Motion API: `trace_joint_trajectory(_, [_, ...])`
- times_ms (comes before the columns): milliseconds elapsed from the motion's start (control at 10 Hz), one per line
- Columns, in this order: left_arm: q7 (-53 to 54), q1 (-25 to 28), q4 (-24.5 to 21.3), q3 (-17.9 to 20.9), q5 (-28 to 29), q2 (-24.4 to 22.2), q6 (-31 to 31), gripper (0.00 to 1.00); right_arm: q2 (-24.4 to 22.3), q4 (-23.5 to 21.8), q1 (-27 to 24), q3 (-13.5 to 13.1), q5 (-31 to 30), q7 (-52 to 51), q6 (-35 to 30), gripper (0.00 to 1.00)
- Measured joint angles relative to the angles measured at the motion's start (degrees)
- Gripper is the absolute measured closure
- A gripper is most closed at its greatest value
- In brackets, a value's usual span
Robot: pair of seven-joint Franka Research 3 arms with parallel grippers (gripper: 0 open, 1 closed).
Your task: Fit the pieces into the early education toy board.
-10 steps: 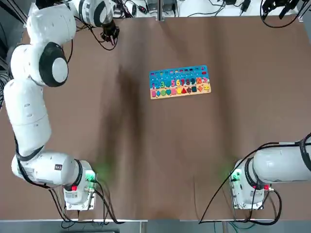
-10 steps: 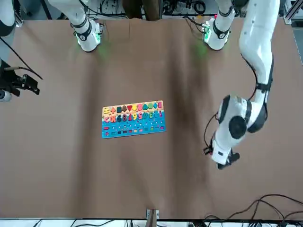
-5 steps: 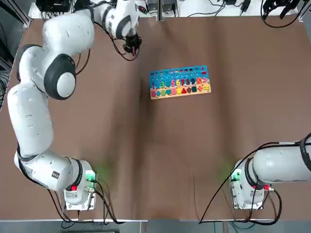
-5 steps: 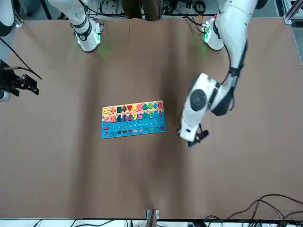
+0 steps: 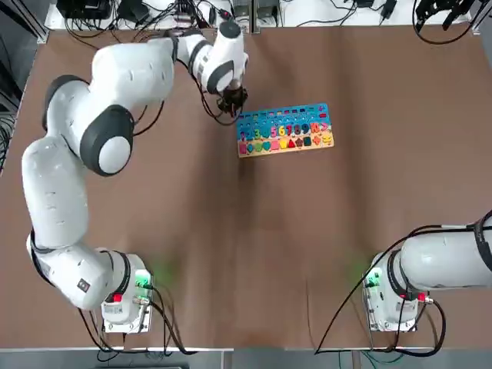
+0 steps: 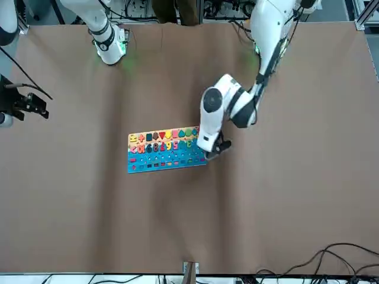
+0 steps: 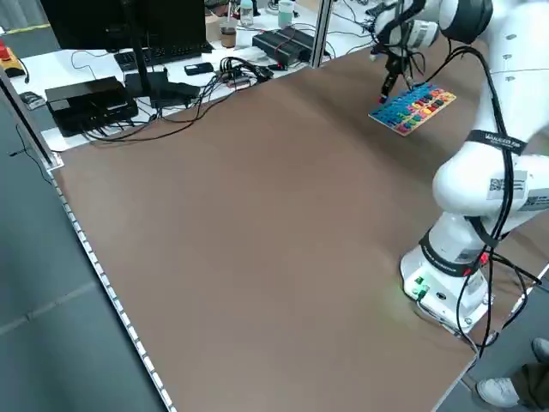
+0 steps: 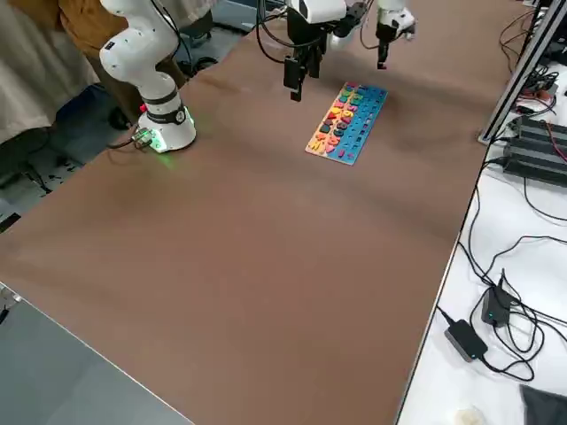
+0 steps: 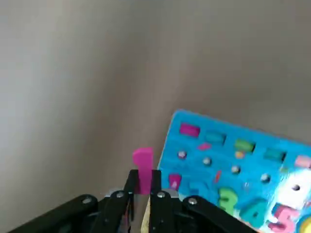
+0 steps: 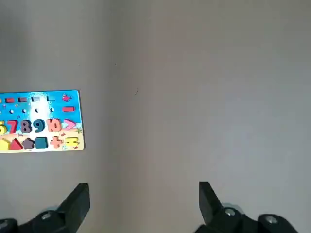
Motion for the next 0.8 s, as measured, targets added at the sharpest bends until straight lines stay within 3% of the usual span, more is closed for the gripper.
trace_joint_trajectory(400, [0.0, -2.5, -5.8, 0.0, 3.7, -0.5, 7.7, 0.86, 0.0, 0.0, 0.0, 0.1, 0.0, 0.0, 0.0, 0.01])
trace_joint_trajectory(800, [0.4, -2.2, -6.2, 0.0, 4.7, -0.9, 9.1, 0.86, 0.0, 0.0, 0.0, 0.1, 0.0, 0.0, 0.0, 0.01])
